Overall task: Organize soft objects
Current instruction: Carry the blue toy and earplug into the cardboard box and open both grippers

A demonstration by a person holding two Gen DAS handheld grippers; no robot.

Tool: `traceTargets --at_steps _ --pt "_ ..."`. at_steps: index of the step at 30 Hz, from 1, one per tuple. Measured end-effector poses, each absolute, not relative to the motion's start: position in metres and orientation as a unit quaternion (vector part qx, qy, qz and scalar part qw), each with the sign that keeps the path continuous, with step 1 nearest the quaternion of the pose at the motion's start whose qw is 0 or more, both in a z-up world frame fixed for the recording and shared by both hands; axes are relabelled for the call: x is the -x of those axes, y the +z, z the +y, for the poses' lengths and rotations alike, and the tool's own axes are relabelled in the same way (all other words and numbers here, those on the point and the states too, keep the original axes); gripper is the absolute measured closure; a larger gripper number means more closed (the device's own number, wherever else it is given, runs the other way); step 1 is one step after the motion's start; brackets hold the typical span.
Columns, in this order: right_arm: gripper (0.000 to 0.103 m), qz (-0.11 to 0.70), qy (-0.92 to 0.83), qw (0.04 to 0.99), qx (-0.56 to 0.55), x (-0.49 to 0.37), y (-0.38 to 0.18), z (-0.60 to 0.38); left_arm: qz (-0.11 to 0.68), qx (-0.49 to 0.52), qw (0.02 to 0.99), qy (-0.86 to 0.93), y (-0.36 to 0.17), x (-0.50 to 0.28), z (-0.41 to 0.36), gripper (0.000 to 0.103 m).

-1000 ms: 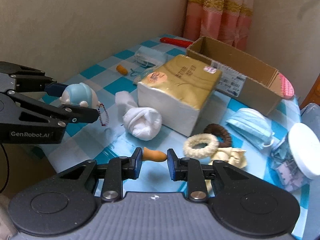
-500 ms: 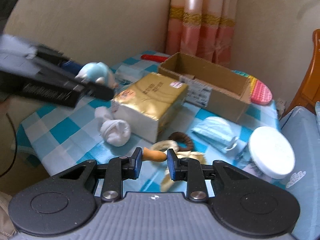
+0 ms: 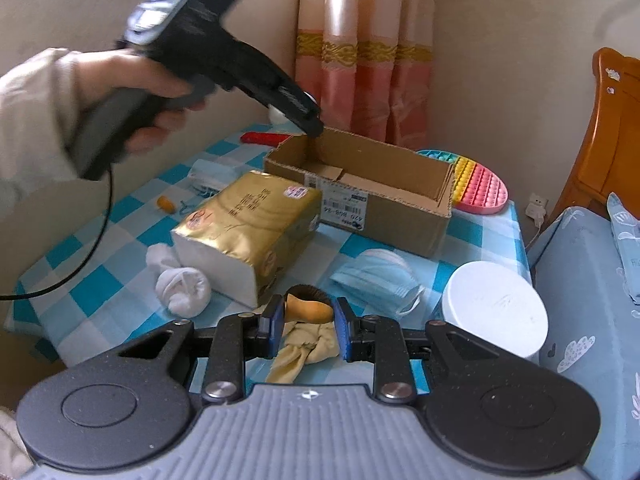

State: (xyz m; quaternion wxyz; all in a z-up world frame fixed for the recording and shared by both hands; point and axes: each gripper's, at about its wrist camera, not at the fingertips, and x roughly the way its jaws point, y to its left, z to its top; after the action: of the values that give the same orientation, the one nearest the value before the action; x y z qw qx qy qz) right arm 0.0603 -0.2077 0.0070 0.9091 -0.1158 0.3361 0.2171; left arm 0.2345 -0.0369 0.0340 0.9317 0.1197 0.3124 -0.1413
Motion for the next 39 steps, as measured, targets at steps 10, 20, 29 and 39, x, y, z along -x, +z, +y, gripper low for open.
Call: traceTargets --at_steps 10,20,29,39 --pt "0.072 0.331 0.204 0.915 0.113 -0.075 0.011 -0.212 0.296 -0.105 0.943 -0.110 0.030 -0.206 -0.016 0.003" --pt "0.072 0.327 0.194 0.918 0.109 -0.118 0.026 -0.204 0.305 -0.074 0.945 -0.095 0.009 -0.101 0.013 0.001" --pt "0.072 0.328 0.180 0.920 0.119 -0.205 0.040 -0.173 0.351 -0.061 0.933 -0.052 -0.021 -0.058 0.033 0.001" --pt "0.007 0.327 0.159 0.927 0.092 -0.249 0.043 -0.165 0.352 -0.058 0.933 -0.049 -0.024 -0.049 0.038 0.001"
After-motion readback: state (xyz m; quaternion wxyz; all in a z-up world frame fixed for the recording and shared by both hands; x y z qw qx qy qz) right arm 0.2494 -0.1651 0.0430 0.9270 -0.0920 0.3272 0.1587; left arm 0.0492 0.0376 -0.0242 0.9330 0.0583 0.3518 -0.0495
